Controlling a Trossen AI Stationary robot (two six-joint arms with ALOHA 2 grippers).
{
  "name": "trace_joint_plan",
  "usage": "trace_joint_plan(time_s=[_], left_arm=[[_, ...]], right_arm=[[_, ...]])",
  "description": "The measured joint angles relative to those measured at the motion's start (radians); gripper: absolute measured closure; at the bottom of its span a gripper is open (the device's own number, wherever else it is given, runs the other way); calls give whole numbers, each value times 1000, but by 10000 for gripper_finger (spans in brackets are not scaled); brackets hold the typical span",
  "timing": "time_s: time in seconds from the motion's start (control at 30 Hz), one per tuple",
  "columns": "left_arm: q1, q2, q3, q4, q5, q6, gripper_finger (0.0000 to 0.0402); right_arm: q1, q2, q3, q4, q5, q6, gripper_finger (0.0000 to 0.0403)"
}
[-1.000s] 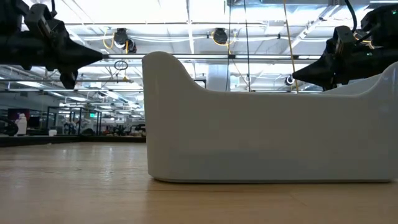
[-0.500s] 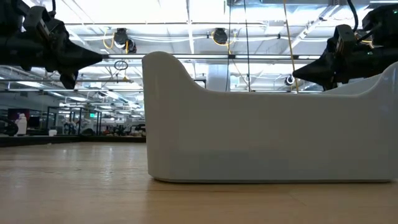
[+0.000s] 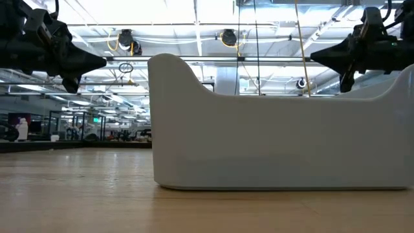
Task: Pick & Place Toys
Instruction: Return to Home Position
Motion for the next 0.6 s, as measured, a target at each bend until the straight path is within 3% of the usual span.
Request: trace_joint_plan(time_s=[0.6], left_arm=[[0, 0, 0, 0, 0, 0, 382]], right_arm=[[0, -37, 0, -1, 0, 0, 399]])
